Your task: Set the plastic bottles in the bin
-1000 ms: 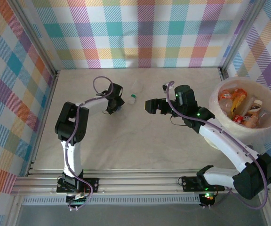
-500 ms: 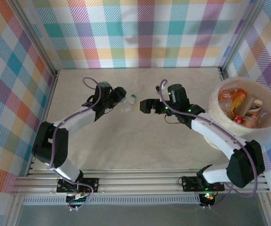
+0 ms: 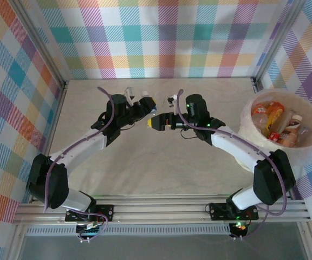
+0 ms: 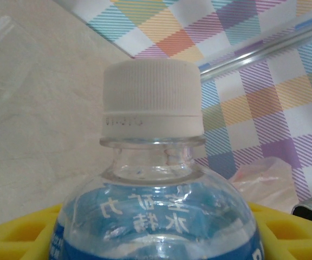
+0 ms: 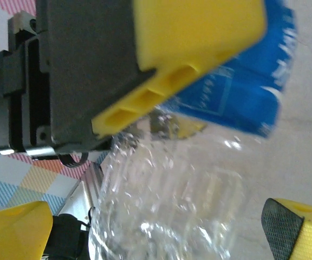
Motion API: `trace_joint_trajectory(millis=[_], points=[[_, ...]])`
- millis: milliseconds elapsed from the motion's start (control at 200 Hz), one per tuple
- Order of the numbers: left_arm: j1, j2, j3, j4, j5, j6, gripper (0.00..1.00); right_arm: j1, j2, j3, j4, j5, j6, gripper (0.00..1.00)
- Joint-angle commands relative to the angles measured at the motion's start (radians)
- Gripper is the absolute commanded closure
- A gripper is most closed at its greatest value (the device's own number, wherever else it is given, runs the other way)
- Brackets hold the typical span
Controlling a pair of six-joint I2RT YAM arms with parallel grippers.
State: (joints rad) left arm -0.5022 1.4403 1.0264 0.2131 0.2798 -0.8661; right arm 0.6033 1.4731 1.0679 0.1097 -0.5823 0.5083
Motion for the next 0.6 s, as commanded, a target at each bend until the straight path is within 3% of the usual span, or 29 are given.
trace_joint_trajectory(millis=[0,230,595], points=[[-0.015,-0.029,0.02,0.033,0.03,0.028,0.42,0.013,0.038,0.031,0.113,-0.07,-0.024,0.0],[-0.025,-0.026,0.022,0.068,0.056,0.024,0.42,0.027,0.073,0.051,0.134,-0.105,-0.023,0.01],[-0.027,-0.007,0.009,0.121,0.077,-0.011,0.42,0.027,0.09,0.052,0.125,-0.073,0.016,0.12]])
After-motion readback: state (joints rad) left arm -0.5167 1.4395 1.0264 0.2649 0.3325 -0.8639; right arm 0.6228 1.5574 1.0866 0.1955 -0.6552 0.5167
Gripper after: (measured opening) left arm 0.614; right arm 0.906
